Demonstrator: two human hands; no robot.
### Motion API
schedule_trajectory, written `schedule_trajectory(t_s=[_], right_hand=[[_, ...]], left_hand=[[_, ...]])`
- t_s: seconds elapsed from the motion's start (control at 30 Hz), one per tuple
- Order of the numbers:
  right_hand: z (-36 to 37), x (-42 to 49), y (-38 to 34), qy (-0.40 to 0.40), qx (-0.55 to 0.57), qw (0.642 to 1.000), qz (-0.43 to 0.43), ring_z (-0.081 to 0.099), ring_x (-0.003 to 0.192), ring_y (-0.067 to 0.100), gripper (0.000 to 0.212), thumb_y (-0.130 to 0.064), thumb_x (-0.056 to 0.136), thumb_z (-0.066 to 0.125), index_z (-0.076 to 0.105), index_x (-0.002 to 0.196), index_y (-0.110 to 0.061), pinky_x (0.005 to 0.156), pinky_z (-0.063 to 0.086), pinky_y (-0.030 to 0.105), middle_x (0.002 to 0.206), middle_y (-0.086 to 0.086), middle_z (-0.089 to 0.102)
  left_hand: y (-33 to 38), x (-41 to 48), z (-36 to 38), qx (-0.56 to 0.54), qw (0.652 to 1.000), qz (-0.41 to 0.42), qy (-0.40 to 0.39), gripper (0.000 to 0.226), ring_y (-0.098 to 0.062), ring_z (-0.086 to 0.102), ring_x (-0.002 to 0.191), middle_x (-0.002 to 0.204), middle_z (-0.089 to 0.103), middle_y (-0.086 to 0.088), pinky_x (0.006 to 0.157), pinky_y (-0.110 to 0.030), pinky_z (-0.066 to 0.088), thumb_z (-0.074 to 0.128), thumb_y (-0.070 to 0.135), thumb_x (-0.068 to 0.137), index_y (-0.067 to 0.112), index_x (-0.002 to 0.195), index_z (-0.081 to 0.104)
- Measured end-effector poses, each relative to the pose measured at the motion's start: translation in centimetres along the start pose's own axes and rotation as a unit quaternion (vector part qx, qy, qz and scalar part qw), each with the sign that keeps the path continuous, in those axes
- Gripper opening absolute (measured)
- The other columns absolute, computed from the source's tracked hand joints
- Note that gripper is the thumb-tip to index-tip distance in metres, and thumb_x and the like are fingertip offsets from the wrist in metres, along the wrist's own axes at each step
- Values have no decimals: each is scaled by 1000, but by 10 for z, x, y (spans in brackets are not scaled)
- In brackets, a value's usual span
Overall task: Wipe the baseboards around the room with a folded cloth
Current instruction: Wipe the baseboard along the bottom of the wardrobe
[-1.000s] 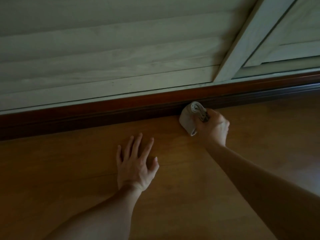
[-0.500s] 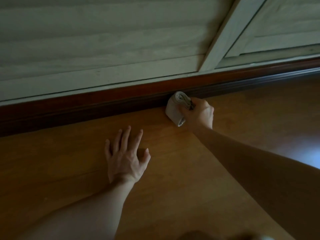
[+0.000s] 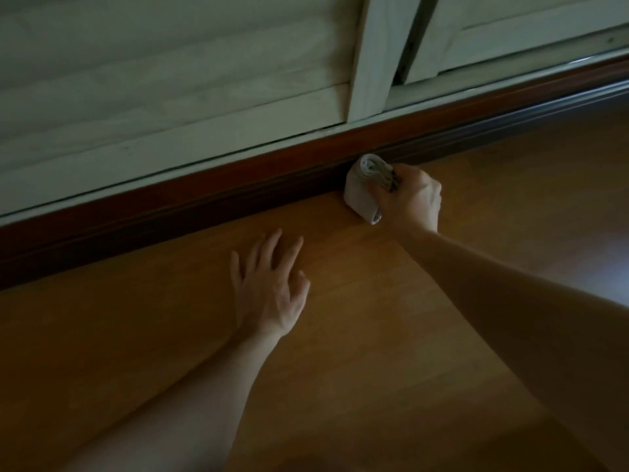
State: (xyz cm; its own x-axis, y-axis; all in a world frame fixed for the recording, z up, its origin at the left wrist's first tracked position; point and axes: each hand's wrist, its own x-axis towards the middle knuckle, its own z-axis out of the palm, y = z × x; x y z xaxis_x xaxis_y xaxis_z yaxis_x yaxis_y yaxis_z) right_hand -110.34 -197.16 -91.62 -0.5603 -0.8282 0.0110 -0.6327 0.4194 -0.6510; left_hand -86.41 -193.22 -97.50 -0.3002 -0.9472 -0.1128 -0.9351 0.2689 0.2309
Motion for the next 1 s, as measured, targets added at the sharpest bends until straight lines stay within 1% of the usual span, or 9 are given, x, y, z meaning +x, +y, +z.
schedule_trajectory(t_s=[0.07,0.17,0.27,0.37,0.47,0.6,0.73,0.83,1.0], right_hand=[[4,-2,1,-4,6,999,-36,62,88,25,19,-32,88,68,71,100,-16,74,52,41,96,5,67],[10,1,3,-24,4,996,-80,59,88,19,23,-35,90,67,72,105,-18,70,44,32,98,2,66],[3,12,18,-8,8,999,-51,58,91,16,23,-34,90,66,71,105,-17,74,40,30,99,2,67],[4,10,20,25,15,999,-40,62,92,19,25,-32,89,68,73,107,-15,71,42,29,101,3,68],[6,9,18,5,5,999,-52,59,91,14,27,-32,90,69,72,111,-16,71,39,26,105,1,67],[-2,15,26,47,21,999,-8,62,94,22,27,-32,89,68,72,110,-16,74,44,32,102,3,67],[6,6,16,11,26,997,-71,62,89,22,25,-32,91,67,71,109,-14,73,53,39,103,3,65],[-2,17,28,-6,31,996,-78,62,89,21,25,-34,92,64,70,108,-15,74,54,41,102,2,64],[-39,54,75,76,18,997,9,62,97,22,27,-31,89,64,71,112,-17,81,52,39,106,4,67]], left_hand=[[25,15,5,9,1000,-16,5,63,-22,19,152,165,27,2,122,-59,5,25,57,92,44,152,34],[34,20,16,49,998,-35,10,65,-22,13,154,167,20,2,123,-57,5,20,61,92,47,155,24],[32,21,17,53,998,-31,11,64,-22,11,154,168,18,3,123,-57,7,19,61,93,47,156,21],[33,22,19,55,998,-31,11,63,-23,13,154,167,19,3,123,-57,8,21,61,94,46,156,22],[33,20,17,52,998,-34,10,63,-23,14,153,167,21,3,123,-57,8,21,60,94,45,155,25],[33,21,16,52,998,-31,11,63,-24,17,153,166,24,2,122,-58,10,24,59,93,45,155,27],[33,20,17,50,998,-30,14,62,-24,20,152,165,26,1,122,-58,12,25,58,93,44,154,30],[31,20,18,46,998,-30,17,63,-25,19,152,165,25,1,121,-59,13,25,58,93,44,154,30],[34,19,19,36,998,-32,26,63,-25,18,152,166,24,1,121,-59,11,28,58,93,44,154,32]])
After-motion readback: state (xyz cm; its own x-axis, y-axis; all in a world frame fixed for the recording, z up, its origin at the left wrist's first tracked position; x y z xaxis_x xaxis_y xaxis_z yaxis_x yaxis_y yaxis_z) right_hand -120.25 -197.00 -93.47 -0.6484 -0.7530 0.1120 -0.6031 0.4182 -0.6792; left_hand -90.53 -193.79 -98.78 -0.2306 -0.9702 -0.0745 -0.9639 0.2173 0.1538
